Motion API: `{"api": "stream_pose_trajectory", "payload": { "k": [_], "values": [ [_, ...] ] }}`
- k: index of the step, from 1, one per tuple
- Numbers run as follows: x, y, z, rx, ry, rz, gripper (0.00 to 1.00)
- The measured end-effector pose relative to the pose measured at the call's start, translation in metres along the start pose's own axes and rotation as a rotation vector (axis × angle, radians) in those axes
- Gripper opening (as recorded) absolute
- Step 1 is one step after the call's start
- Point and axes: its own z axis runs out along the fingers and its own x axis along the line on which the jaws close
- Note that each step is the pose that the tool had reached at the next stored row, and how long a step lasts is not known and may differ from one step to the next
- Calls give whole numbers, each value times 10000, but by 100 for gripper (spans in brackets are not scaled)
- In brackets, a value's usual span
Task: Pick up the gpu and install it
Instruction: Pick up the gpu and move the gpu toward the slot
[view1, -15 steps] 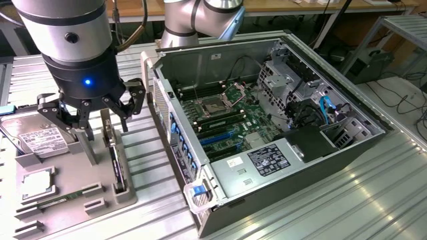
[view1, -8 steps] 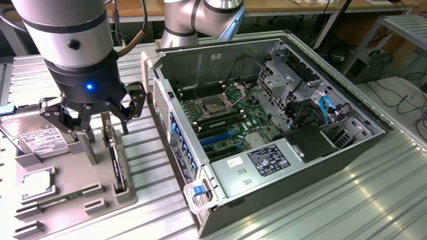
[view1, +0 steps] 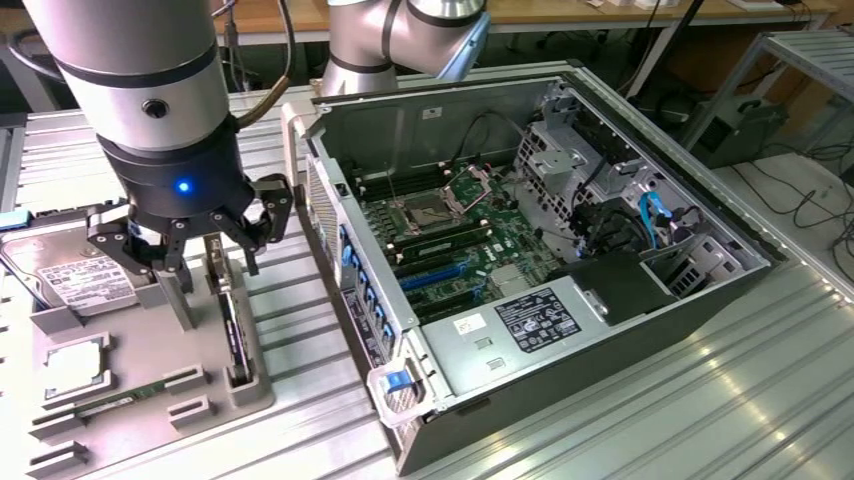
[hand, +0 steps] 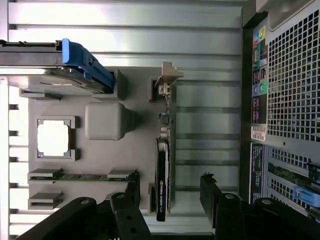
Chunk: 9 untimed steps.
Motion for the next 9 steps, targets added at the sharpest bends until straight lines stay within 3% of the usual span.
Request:
{"api": "stream_pose_trajectory", "payload": {
  "k": [9],
  "values": [
    [1, -9, 74, 0, 0, -1, 60]
  ]
}}
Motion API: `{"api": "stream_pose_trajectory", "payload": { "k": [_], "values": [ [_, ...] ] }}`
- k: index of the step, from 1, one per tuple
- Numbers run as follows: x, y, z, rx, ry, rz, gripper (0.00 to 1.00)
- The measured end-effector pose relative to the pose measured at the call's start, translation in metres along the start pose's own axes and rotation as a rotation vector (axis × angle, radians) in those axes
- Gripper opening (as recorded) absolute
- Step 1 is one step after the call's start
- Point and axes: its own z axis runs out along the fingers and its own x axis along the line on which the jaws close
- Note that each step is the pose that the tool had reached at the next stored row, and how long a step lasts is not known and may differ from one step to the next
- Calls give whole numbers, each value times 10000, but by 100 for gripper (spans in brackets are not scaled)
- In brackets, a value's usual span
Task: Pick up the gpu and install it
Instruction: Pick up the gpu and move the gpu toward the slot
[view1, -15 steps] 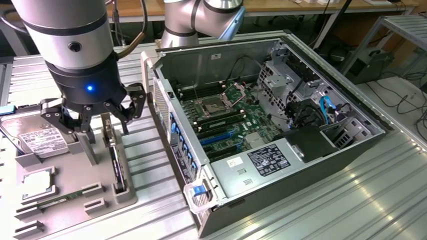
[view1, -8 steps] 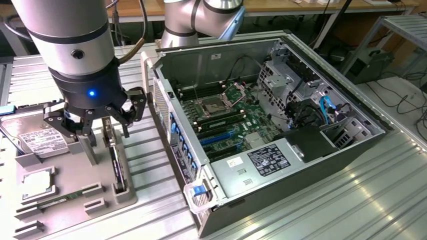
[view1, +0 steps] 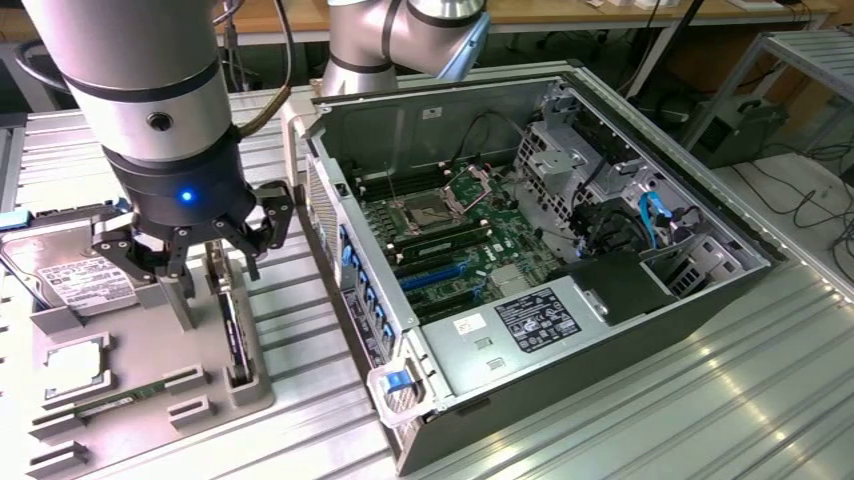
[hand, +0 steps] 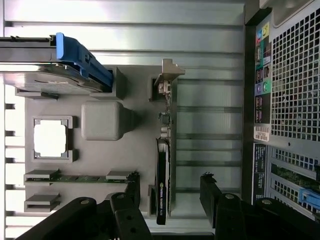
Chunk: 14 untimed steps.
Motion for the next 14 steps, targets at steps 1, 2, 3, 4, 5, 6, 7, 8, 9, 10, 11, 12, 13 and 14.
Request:
{"api": "stream_pose_trajectory", "payload": {
  "k": [1, 2, 3, 4, 5, 6, 7, 8, 9, 10, 11, 12, 13, 14],
  "values": [
    [0, -1, 6, 0, 0, 0, 60],
    [0, -1, 11, 0, 0, 0, 60],
    [0, -1, 16, 0, 0, 0, 60],
    [0, -2, 20, 0, 0, 0, 60],
    [0, -2, 26, 0, 0, 0, 60],
    [0, -2, 31, 0, 0, 0, 60],
    [0, -3, 38, 0, 0, 0, 60],
    [0, -3, 43, 0, 0, 0, 60],
    [0, -4, 48, 0, 0, 0, 60],
    [0, -4, 55, -1, 0, 0, 60],
    [0, -5, 61, 0, 0, 0, 60],
    [0, -5, 69, 0, 0, 0, 60],
    [0, -6, 77, 1, 0, 0, 60],
    [0, -6, 83, 0, 0, 0, 60]
  ]
}}
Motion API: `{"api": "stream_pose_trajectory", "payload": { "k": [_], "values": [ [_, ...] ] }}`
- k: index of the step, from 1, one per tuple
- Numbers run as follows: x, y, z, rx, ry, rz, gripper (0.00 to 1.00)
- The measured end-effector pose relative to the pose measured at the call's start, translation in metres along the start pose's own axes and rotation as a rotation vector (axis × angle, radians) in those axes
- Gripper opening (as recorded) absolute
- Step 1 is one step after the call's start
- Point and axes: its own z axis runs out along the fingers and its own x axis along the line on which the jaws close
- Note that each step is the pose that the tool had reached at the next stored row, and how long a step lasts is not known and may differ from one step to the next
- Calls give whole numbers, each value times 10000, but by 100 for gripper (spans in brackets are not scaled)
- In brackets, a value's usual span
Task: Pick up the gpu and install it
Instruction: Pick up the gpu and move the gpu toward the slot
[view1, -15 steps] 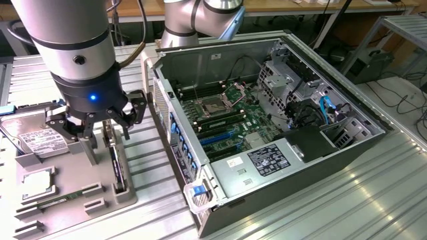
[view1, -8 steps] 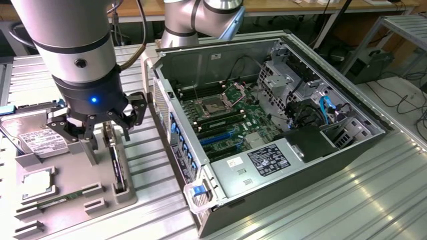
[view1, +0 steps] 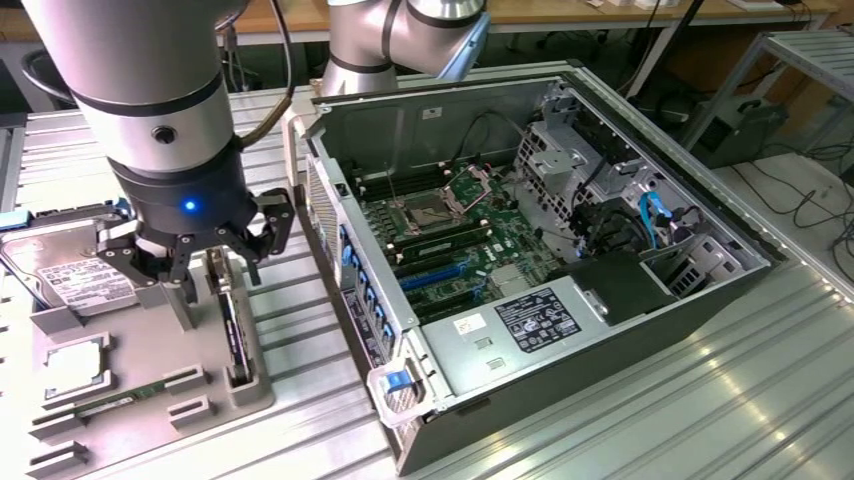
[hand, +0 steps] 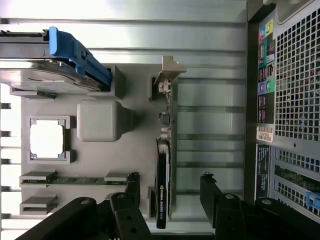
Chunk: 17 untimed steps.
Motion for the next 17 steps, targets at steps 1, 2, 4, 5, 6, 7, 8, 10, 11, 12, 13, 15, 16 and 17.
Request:
{"api": "stream_pose_trajectory", "payload": {
  "k": [1, 2, 4, 5, 6, 7, 8, 10, 11, 12, 13, 15, 16, 17],
  "values": [
    [0, -1, 6, 0, 0, 1, 60],
    [0, -1, 13, 0, 0, 1, 60],
    [0, -2, 27, 0, 0, 1, 60],
    [0, -2, 35, 0, 0, 1, 60],
    [0, -3, 43, 0, 0, 0, 60],
    [0, -3, 53, 0, 0, 0, 60],
    [0, -4, 61, -1, -1, 0, 60],
    [1, -5, 77, 0, 0, 0, 60],
    [1, -5, 84, 0, 0, 1, 60],
    [0, -6, 92, 0, 0, 0, 60],
    [1, -9, 103, 0, 0, 0, 60],
    [1, -14, 122, 0, 0, 0, 60],
    [1, -16, 128, 0, 0, 1, 60],
    [1, -18, 136, 0, 0, 0, 60]
  ]
}}
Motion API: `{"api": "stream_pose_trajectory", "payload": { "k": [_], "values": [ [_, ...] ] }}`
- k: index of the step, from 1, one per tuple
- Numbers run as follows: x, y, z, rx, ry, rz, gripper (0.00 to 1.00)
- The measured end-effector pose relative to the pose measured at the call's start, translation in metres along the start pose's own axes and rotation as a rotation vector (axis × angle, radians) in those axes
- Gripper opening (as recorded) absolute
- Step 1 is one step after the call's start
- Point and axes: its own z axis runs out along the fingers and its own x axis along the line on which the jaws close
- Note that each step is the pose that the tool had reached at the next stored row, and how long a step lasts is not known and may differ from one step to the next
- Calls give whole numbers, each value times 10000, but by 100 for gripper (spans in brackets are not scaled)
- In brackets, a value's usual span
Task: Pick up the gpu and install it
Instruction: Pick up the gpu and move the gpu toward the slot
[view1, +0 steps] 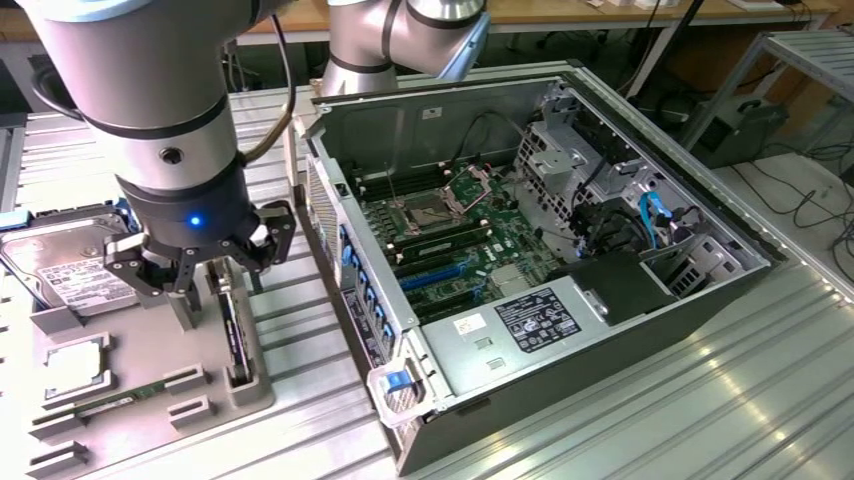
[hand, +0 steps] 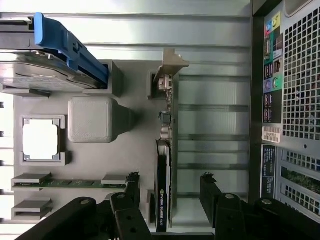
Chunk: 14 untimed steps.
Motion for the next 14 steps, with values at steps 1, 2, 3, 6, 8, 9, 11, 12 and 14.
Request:
{"api": "stream_pose_trajectory", "payload": {
  "k": [1, 2, 3, 6, 8, 9, 11, 12, 14],
  "values": [
    [0, -2, 9, 0, 0, 0, 60],
    [0, -4, 16, -1, 0, 0, 60],
    [0, -5, 25, 0, 1, 0, 60],
    [0, -8, 51, 0, 1, -1, 60],
    [0, -10, 70, 0, 0, 0, 60],
    [0, -12, 79, 0, 0, 0, 60],
    [0, -16, 95, 0, 1, 0, 60],
    [0, -19, 103, 0, 1, -1, 60],
    [1, -23, 120, 0, 1, 0, 60]
  ]
}}
